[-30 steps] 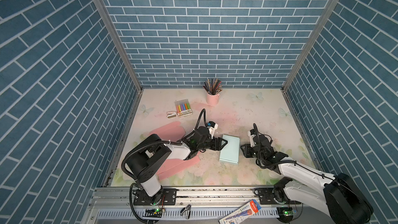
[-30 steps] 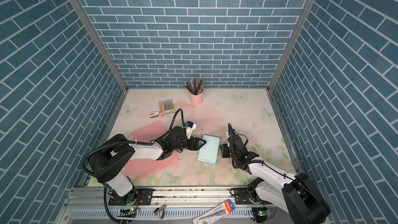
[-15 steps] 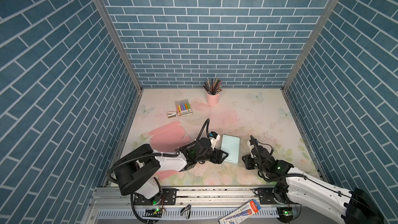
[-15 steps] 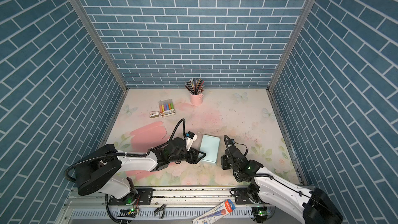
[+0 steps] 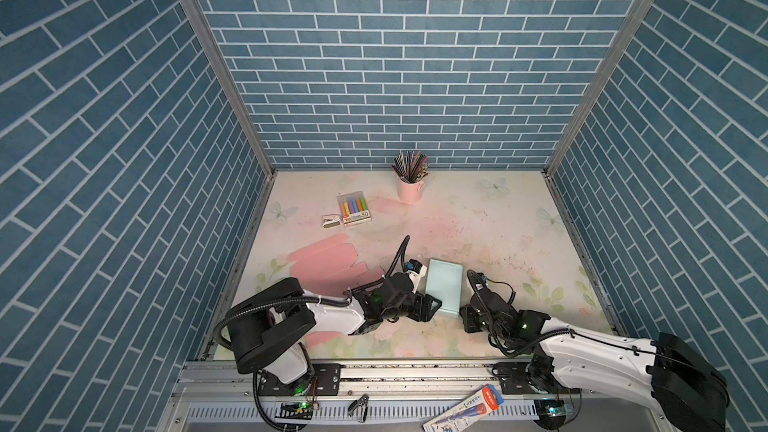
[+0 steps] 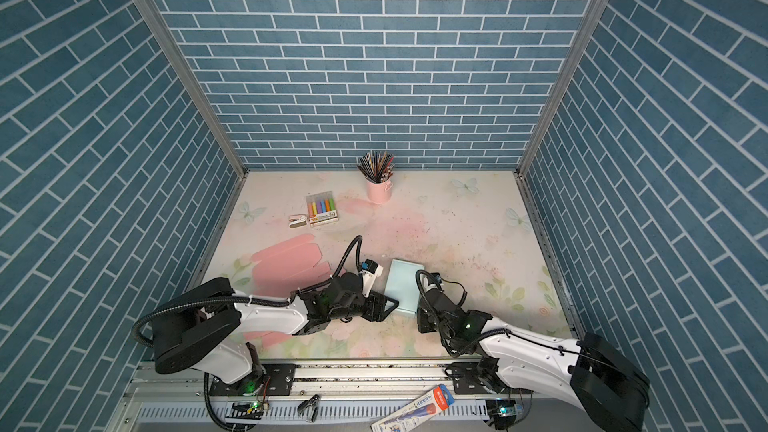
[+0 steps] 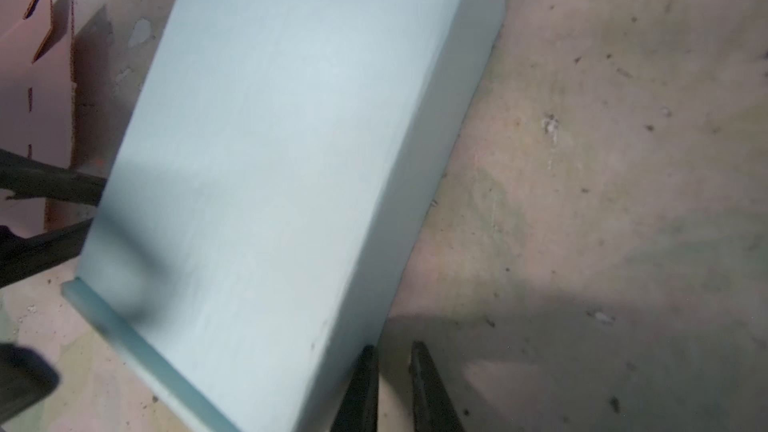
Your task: Fold the paper box
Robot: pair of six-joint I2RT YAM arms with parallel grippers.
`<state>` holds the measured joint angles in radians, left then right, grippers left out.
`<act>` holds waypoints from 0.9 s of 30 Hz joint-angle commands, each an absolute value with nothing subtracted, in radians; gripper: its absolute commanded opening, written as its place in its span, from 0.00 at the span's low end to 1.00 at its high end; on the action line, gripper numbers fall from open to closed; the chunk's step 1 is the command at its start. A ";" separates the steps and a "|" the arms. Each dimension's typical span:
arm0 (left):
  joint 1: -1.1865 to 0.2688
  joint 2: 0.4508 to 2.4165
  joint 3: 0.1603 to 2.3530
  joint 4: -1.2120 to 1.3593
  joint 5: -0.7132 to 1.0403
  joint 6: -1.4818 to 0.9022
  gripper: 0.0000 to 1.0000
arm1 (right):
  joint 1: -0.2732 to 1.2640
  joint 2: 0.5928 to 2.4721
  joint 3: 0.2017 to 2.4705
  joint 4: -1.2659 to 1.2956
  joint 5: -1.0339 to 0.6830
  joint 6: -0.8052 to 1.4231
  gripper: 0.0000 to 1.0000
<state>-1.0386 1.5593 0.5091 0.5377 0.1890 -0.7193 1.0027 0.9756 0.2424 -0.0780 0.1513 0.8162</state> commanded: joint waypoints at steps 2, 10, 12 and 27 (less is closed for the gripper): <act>-1.073 1.583 0.516 0.643 0.235 -0.766 0.69 | 1.037 1.007 0.274 -0.013 0.131 0.864 0.17; -1.101 1.622 0.523 0.744 0.282 -0.821 0.67 | 1.074 1.043 0.322 0.032 0.126 0.858 0.16; -1.096 1.618 0.519 0.733 0.269 -0.817 0.67 | 1.077 1.039 0.317 0.022 0.130 0.863 0.17; -0.999 1.386 0.514 0.346 0.099 -0.660 0.85 | 1.078 0.734 0.280 -0.288 0.224 0.917 0.46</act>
